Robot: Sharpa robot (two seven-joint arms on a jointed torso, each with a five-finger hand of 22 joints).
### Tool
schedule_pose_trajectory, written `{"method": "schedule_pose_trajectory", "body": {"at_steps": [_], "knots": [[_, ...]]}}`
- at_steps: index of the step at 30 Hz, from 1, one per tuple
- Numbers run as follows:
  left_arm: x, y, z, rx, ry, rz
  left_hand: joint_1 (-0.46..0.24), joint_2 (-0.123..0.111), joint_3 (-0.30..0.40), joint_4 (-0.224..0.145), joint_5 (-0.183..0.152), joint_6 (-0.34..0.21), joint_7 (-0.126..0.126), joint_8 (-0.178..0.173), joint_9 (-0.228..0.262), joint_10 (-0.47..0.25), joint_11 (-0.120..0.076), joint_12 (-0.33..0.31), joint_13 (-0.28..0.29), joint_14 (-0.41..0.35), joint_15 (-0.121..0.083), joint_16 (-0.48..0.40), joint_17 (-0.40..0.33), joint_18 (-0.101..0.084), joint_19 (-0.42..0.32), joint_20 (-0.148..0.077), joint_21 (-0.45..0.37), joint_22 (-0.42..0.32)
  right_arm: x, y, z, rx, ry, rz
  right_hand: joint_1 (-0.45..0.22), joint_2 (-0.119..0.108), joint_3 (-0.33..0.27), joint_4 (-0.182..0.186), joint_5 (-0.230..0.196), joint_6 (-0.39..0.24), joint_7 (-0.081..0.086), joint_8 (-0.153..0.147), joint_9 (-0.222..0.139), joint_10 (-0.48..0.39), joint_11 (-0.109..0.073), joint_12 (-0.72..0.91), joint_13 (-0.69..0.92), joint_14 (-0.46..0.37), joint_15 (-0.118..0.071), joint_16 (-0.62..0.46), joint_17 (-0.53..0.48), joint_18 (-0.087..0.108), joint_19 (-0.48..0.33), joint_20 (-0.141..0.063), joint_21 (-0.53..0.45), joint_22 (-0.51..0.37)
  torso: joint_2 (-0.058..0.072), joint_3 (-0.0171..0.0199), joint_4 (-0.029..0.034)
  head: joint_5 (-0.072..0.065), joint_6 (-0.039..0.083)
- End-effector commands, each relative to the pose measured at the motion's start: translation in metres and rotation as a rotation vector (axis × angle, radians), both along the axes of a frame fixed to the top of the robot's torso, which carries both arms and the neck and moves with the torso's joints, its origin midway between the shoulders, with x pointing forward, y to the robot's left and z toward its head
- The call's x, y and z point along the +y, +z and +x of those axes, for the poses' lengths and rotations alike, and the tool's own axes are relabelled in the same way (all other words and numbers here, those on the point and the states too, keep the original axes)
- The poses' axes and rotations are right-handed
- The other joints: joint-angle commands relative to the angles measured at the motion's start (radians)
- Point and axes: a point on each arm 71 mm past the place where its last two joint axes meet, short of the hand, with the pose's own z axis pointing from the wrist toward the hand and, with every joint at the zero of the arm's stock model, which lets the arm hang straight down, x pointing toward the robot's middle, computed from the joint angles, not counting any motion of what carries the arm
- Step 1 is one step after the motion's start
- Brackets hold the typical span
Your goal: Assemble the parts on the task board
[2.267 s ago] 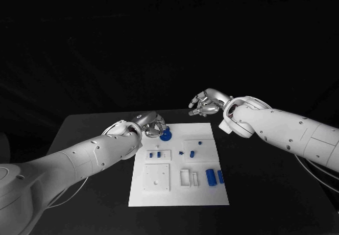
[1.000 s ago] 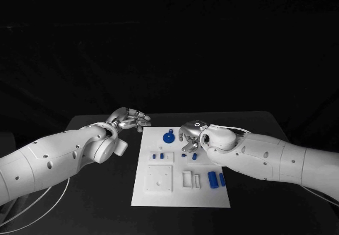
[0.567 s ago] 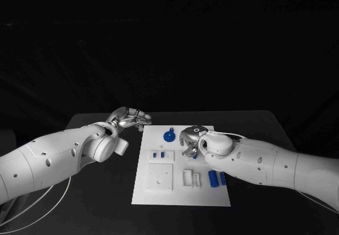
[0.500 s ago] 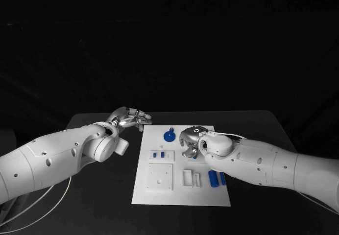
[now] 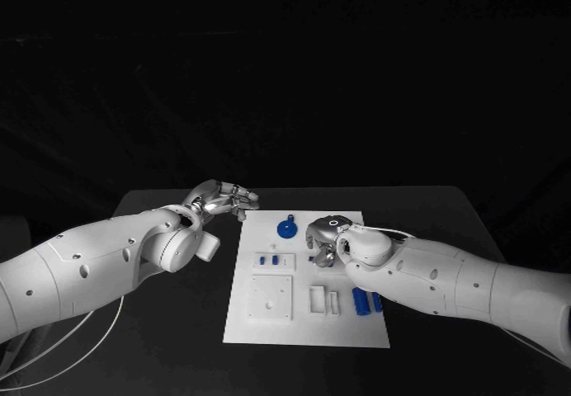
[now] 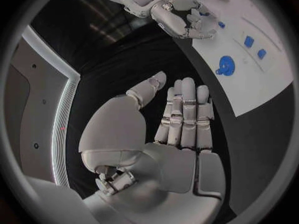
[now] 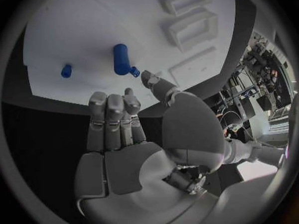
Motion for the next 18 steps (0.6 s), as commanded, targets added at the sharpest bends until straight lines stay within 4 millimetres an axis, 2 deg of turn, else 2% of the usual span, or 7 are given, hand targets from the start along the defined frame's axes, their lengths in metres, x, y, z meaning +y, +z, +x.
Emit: {"method": "schedule_pose_trajectory", "body": {"at_steps": [1, 7, 11, 18], "knots": [[-0.0042, 0.0016, -0.0017, 0.003, -0.025, -0.026, -0.006, 0.007, -0.006, 0.002, 0.002, -0.006, 0.000, -0.004, 0.002, -0.002, 0.010, -0.007, 0.001, -0.004, 0.000, -0.007, -0.001, -0.014, -0.004, -0.013, -0.007, -0.001, 0.0038, -0.0006, -0.0005, -0.014, 0.031, 0.007, 0.016, 0.000, 0.017, -0.002, -0.006, 0.027, 0.021, 0.008, 0.002, -0.014, 0.001, 0.006, 0.002, -0.013, 0.001, 0.009, 0.009, 0.037, -0.011, 0.000, 0.007, 0.020, 0.001, 0.0000, -0.0003, 0.003, -0.001], [-0.0050, 0.0019, -0.0030, 0.004, -0.030, -0.029, -0.007, 0.010, -0.006, 0.003, 0.002, -0.008, 0.001, -0.005, 0.002, -0.003, 0.010, -0.008, 0.001, -0.003, 0.001, -0.009, 0.000, -0.014, -0.003, -0.013, -0.009, -0.002, 0.0039, -0.0023, 0.0002, -0.011, 0.034, 0.007, 0.028, 0.008, 0.056, -0.021, -0.007, 0.036, 0.021, 0.011, 0.006, -0.049, 0.002, 0.020, 0.009, -0.044, 0.004, 0.029, 0.014, 0.037, -0.030, 0.006, 0.016, 0.021, 0.001, 0.0000, -0.0001, 0.004, -0.006], [-0.0051, 0.0021, -0.0035, 0.005, -0.030, -0.029, -0.007, 0.011, -0.007, 0.003, 0.003, -0.008, 0.001, -0.005, 0.002, -0.004, 0.010, -0.008, 0.001, -0.003, 0.001, -0.010, 0.000, -0.014, -0.003, -0.013, -0.009, -0.002, 0.0038, -0.0036, 0.0007, -0.001, 0.033, 0.003, 0.029, 0.012, 0.066, -0.023, -0.007, 0.038, 0.020, 0.012, 0.007, -0.057, 0.002, 0.027, 0.011, -0.051, 0.004, 0.036, 0.014, 0.037, -0.033, 0.007, 0.020, 0.021, 0.000, 0.0004, -0.0021, 0.006, -0.007], [-0.0056, 0.0024, -0.0051, 0.007, -0.034, -0.030, -0.007, 0.013, -0.006, 0.004, 0.003, -0.009, 0.001, -0.005, 0.002, -0.004, 0.010, -0.008, 0.002, -0.003, 0.001, -0.011, 0.000, -0.015, -0.003, -0.013, -0.010, -0.002, 0.0054, -0.0074, 0.0002, 0.013, 0.039, -0.004, 0.029, 0.019, 0.076, -0.027, -0.007, 0.042, 0.020, 0.014, 0.009, -0.067, 0.002, 0.034, 0.012, -0.061, 0.004, 0.045, 0.013, 0.037, -0.037, 0.009, 0.027, 0.021, 0.003, 0.0003, -0.0004, 0.007, -0.009]]}}
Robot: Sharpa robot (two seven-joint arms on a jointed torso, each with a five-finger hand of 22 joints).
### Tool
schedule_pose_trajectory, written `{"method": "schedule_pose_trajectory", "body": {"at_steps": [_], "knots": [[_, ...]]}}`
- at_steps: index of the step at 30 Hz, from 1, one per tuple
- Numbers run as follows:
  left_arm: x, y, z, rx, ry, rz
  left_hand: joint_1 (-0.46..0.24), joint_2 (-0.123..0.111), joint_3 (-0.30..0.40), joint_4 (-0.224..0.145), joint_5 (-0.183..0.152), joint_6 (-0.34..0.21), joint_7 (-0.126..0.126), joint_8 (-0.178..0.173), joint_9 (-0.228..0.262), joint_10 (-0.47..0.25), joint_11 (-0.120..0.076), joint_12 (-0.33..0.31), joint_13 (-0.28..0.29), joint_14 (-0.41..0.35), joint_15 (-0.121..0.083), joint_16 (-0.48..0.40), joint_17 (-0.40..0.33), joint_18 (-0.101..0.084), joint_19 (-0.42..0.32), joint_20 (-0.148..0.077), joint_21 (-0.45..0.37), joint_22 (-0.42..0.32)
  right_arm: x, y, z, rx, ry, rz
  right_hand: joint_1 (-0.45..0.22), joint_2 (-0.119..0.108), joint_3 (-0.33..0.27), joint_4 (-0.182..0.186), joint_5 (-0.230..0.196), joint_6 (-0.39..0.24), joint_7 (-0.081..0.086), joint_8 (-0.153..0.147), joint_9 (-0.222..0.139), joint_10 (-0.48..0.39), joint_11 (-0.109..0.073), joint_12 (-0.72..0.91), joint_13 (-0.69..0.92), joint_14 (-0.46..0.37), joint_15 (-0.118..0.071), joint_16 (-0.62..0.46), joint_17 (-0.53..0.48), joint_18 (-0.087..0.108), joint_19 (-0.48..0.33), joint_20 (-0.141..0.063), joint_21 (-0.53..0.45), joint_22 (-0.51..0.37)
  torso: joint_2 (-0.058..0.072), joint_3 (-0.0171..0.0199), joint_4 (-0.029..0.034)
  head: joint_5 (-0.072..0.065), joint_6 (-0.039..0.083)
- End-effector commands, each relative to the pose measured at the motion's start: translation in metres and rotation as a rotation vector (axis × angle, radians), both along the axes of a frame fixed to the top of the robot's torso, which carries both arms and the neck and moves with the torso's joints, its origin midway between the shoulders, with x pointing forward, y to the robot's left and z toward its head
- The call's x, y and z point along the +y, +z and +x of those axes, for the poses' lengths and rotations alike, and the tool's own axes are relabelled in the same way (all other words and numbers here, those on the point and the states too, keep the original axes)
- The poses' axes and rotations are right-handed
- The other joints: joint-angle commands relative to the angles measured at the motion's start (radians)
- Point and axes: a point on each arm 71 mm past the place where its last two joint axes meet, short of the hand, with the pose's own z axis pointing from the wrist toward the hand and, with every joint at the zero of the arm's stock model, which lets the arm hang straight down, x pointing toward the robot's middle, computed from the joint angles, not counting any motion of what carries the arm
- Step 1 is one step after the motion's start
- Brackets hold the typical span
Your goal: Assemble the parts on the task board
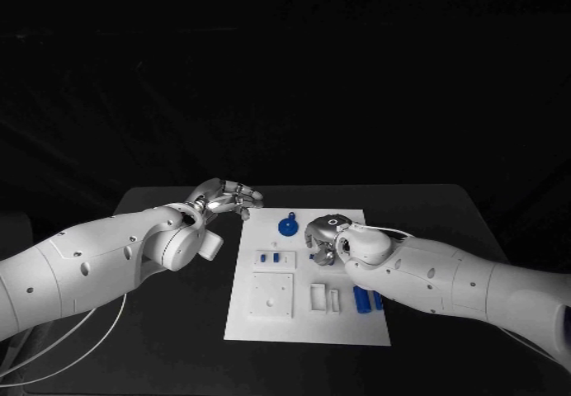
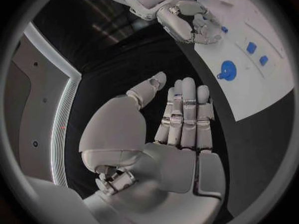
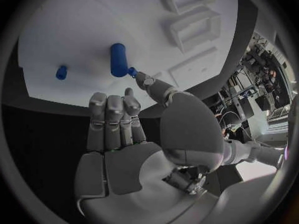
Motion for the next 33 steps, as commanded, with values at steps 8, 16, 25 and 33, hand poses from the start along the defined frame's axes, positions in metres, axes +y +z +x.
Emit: {"method": "schedule_pose_trajectory", "body": {"at_steps": [8, 16, 25, 33], "knots": [[-0.0026, 0.0021, -0.0030, 0.002, -0.022, -0.018, -0.002, 0.011, -0.003, 0.001, 0.003, -0.009, 0.001, -0.005, 0.002, -0.001, 0.007, -0.003, 0.001, -0.002, 0.001, -0.005, 0.001, -0.007, -0.003, -0.013, -0.007, -0.001, 0.0000, -0.0056, 0.0007, 0.033, 0.023, -0.017, -0.008, 0.006, 0.014, -0.007, -0.003, 0.030, 0.030, 0.001, 0.000, -0.093, 0.013, 0.014, 0.005, -0.042, 0.005, 0.017, 0.013, 0.037, -0.030, 0.006, 0.010, 0.021, 0.001, -0.0006, 0.0002, 0.002, -0.005], [-0.0013, 0.0022, -0.0032, 0.004, -0.021, -0.017, -0.002, 0.010, -0.004, 0.000, 0.004, -0.010, 0.001, -0.005, 0.002, -0.002, 0.007, -0.004, 0.001, -0.002, 0.001, -0.006, 0.001, -0.007, -0.003, -0.013, -0.007, -0.001, -0.0017, -0.0059, 0.0004, 0.037, 0.025, -0.015, -0.023, 0.006, 0.011, -0.008, -0.004, 0.021, 0.038, -0.001, 0.002, -0.170, 0.023, 0.026, -0.006, -0.116, 0.023, 0.037, -0.004, 0.037, -0.077, 0.026, 0.009, 0.019, 0.001, -0.0014, -0.0006, 0.005, -0.010], [-0.0001, 0.0027, -0.0028, 0.003, -0.018, -0.016, -0.003, 0.011, -0.004, 0.000, 0.003, -0.011, 0.002, -0.005, 0.002, -0.002, 0.008, -0.004, 0.001, -0.002, 0.001, -0.007, 0.001, -0.007, -0.003, -0.013, -0.008, -0.001, 0.0005, -0.0064, 0.0010, 0.033, 0.034, -0.006, -0.026, 0.004, 0.020, -0.015, -0.004, 0.008, 0.034, 0.007, 0.016, -0.288, 0.030, -0.022, -0.077, -0.251, 0.073, 0.001, -0.076, 0.021, -0.203, 0.074, -0.067, 0.006, 0.001, -0.0017, -0.0002, 0.006, -0.012], [0.0008, 0.0039, -0.0024, 0.004, -0.017, -0.014, -0.004, 0.013, -0.005, 0.001, 0.003, -0.011, 0.002, -0.005, 0.003, -0.003, 0.008, -0.004, 0.001, -0.001, 0.002, -0.008, 0.002, -0.007, -0.002, -0.013, -0.009, -0.001, -0.0019, -0.0110, 0.0019, 0.051, 0.027, -0.031, -0.031, 0.025, 0.045, 0.018, -0.005, 0.002, 0.030, 0.013, 0.026, -0.320, 0.037, -0.014, -0.104, -0.289, 0.093, 0.017, -0.107, 0.021, -0.231, 0.093, -0.079, 0.011, 0.001, -0.0028, 0.0001, 0.007, -0.014]]}}
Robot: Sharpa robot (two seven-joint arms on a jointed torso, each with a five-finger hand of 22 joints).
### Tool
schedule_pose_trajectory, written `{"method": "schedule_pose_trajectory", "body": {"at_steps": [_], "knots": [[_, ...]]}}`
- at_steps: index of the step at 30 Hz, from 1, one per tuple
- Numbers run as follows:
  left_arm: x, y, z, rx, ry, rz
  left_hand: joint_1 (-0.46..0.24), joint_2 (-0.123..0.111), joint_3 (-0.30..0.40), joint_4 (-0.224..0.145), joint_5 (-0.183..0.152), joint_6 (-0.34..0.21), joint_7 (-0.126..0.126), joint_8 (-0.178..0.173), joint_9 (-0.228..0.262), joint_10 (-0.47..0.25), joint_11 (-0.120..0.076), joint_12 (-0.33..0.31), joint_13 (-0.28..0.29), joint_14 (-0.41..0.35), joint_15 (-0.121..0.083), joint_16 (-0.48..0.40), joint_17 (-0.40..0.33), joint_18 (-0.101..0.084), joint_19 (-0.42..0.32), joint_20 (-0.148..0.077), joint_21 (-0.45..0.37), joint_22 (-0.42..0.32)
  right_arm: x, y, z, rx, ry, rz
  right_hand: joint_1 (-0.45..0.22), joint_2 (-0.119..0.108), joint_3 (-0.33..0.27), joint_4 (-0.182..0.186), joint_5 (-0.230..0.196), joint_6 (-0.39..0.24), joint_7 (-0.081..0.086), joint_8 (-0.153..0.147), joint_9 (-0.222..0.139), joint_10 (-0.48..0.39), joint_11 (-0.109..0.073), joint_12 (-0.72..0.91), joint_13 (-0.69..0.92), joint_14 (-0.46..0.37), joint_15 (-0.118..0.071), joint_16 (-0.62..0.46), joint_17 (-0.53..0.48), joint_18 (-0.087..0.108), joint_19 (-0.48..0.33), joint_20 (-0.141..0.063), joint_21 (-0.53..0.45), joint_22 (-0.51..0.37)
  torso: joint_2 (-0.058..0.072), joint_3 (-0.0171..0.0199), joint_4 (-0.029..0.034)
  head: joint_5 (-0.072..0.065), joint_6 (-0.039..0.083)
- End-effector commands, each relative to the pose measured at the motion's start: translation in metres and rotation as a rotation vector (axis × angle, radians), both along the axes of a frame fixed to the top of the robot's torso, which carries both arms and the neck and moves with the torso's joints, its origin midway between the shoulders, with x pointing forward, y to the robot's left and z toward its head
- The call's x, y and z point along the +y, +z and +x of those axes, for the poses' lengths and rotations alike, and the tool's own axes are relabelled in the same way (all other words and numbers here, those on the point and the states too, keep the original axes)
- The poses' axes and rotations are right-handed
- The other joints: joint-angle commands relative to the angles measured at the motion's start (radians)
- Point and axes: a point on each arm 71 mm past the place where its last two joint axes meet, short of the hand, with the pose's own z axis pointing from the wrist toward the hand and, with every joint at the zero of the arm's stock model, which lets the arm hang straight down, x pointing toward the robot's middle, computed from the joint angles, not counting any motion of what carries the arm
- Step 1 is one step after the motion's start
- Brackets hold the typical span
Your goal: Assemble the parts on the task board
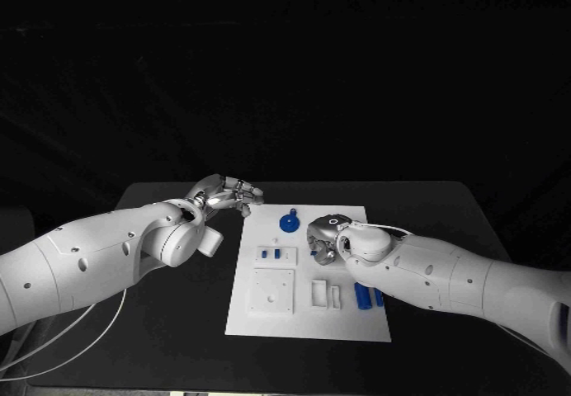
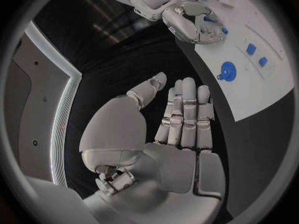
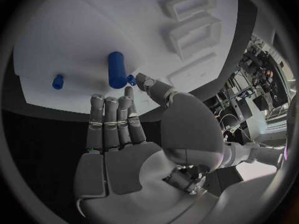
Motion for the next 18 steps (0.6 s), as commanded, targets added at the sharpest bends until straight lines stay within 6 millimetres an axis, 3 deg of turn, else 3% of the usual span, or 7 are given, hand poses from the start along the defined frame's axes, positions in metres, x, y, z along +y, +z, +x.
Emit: {"method": "schedule_pose_trajectory", "body": {"at_steps": [1, 7, 13, 18], "knots": [[-0.0015, 0.0021, -0.0002, 0.001, -0.012, -0.011, 0.000, 0.009, -0.005, 0.002, 0.003, -0.008, -0.002, -0.005, 0.001, 0.001, 0.004, -0.004, 0.001, -0.001, 0.002, -0.004, 0.002, 0.006, -0.002, -0.013, -0.005, -0.001, -0.0007, -0.0022, 0.0001, 0.017, 0.008, -0.015, 0.001, 0.012, 0.008, 0.010, -0.005, -0.010, -0.001, 0.007, 0.002, -0.007, 0.001, 0.006, -0.005, -0.010, 0.002, 0.007, -0.006, -0.011, -0.007, 0.001, -0.005, 0.011, 0.001, -0.0003, -0.0008, 0.001, -0.001], [-0.0013, 0.0024, -0.0001, 0.004, -0.012, -0.009, -0.001, 0.008, -0.005, 0.002, 0.003, -0.008, -0.001, -0.005, 0.001, 0.000, 0.005, -0.004, 0.002, -0.001, 0.002, -0.005, 0.002, 0.006, -0.002, -0.013, -0.006, -0.001, -0.0011, -0.0036, 0.0005, 0.019, 0.008, -0.021, -0.009, 0.002, 0.010, 0.017, -0.005, -0.015, 0.000, 0.007, 0.006, -0.023, 0.007, 0.009, -0.018, -0.027, 0.009, 0.014, -0.022, -0.011, -0.020, 0.009, -0.010, 0.014, 0.000, -0.0005, -0.0011, 0.003, -0.003], [-0.0004, 0.0024, 0.0003, 0.005, -0.011, -0.008, -0.002, 0.008, -0.006, 0.002, 0.003, -0.010, -0.001, -0.006, 0.001, -0.001, 0.005, -0.005, 0.002, -0.002, 0.002, -0.006, 0.002, 0.006, -0.003, -0.012, -0.008, -0.001, 0.0005, -0.0036, 0.0000, 0.017, 0.018, -0.012, -0.016, -0.002, 0.007, 0.012, -0.005, -0.027, -0.003, 0.010, 0.015, -0.075, 0.032, -0.024, -0.080, -0.092, 0.036, -0.015, -0.090, -0.022, -0.085, 0.032, -0.062, 0.004, 0.000, -0.0001, -0.0012, 0.004, -0.005], [0.0000, 0.0025, 0.0003, 0.006, -0.012, -0.008, -0.003, 0.008, -0.006, 0.003, 0.002, -0.010, -0.001, -0.006, 0.002, -0.002, 0.005, -0.005, 0.002, -0.002, 0.003, -0.007, 0.003, 0.005, -0.004, -0.012, -0.008, -0.001, 0.0017, -0.0030, 0.0000, 0.011, 0.022, 0.004, -0.006, 0.000, 0.016, 0.006, -0.005, -0.030, -0.004, 0.011, 0.018, -0.096, 0.043, -0.033, -0.113, -0.117, 0.048, -0.020, -0.124, -0.025, -0.106, 0.042, -0.085, 0.001, -0.001, -0.0006, -0.0021, 0.005, -0.005]]}}
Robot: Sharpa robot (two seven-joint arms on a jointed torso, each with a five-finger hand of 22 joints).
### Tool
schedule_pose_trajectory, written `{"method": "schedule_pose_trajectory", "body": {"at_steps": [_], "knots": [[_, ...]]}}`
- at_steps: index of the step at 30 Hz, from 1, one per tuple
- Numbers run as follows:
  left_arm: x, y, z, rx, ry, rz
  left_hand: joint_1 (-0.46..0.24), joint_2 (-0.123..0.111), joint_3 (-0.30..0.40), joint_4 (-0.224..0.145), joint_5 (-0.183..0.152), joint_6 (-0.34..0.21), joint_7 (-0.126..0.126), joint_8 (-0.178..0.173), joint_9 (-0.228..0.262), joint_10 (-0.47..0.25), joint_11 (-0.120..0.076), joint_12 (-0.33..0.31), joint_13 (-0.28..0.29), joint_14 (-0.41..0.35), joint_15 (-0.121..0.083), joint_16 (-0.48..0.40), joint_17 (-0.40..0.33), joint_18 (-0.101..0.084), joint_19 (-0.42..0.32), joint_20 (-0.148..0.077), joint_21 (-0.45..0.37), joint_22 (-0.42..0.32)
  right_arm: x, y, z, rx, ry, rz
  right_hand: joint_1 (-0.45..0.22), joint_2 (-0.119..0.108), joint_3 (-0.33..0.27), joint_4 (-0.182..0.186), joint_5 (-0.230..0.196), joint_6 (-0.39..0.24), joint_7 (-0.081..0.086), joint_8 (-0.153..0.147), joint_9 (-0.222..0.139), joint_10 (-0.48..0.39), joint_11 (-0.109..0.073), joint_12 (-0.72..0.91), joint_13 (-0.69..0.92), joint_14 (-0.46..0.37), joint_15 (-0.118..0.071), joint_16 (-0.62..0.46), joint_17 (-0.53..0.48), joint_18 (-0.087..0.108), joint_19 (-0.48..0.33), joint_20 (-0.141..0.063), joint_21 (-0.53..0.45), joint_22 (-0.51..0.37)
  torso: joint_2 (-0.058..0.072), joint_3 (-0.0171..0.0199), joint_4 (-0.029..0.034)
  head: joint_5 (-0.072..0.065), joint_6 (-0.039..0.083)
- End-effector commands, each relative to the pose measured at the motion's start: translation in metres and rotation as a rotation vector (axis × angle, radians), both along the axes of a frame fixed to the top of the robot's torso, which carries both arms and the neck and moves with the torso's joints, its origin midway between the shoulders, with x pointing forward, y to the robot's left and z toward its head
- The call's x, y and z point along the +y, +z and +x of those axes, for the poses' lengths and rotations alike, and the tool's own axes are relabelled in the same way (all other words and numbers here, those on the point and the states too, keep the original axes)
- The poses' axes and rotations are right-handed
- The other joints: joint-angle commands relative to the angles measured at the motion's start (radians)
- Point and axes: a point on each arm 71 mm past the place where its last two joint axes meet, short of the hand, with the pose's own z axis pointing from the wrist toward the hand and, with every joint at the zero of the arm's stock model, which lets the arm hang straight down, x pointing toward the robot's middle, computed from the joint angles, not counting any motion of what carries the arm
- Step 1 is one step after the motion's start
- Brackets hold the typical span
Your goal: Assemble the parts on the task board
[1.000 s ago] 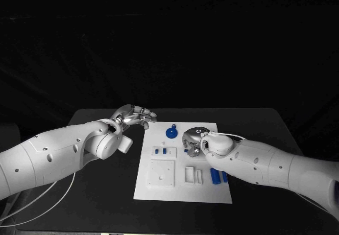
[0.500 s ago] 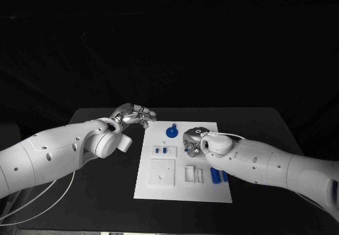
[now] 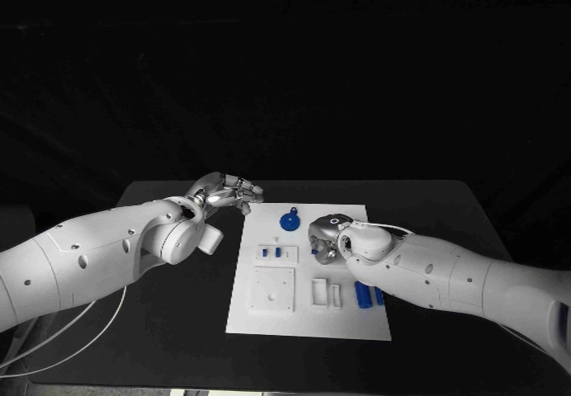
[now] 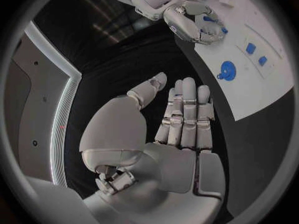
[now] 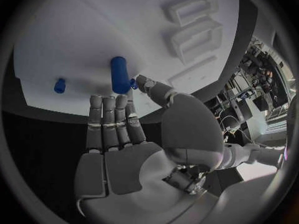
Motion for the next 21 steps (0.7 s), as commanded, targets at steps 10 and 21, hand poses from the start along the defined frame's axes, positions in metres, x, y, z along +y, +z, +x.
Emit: {"method": "schedule_pose_trajectory", "body": {"at_steps": [10, 21], "knots": [[-0.0009, 0.0016, -0.0001, 0.007, -0.015, -0.009, -0.004, 0.009, -0.006, 0.004, 0.002, -0.007, 0.003, -0.006, 0.002, -0.002, 0.006, -0.005, 0.001, -0.002, 0.003, -0.005, 0.002, 0.006, -0.004, -0.012, -0.005, -0.001, 0.0036, 0.0002, -0.0010, 0.005, 0.026, 0.035, 0.029, 0.023, 0.056, -0.026, -0.005, -0.008, -0.003, 0.006, 0.010, -0.098, 0.055, -0.127, -0.193, -0.157, 0.069, -0.090, -0.161, -0.044, -0.158, 0.043, -0.149, -0.042, 0.000, -0.0010, -0.0002, 0.001, -0.001], [0.0000, 0.0018, 0.0004, 0.007, -0.012, -0.008, -0.005, 0.011, -0.006, 0.005, 0.002, -0.008, 0.003, -0.006, 0.002, -0.003, 0.006, -0.005, 0.002, -0.002, 0.003, -0.005, 0.003, 0.006, -0.004, -0.012, -0.006, -0.001, 0.0040, 0.0004, -0.0014, 0.011, 0.032, 0.052, 0.050, 0.060, 0.085, -0.048, -0.005, 0.005, -0.005, 0.014, 0.018, -0.114, 0.082, -0.217, -0.376, -0.249, 0.118, -0.106, -0.289, -0.065, -0.234, 0.066, -0.231, -0.061, 0.000, -0.0005, -0.0015, 0.001, 0.000]]}}
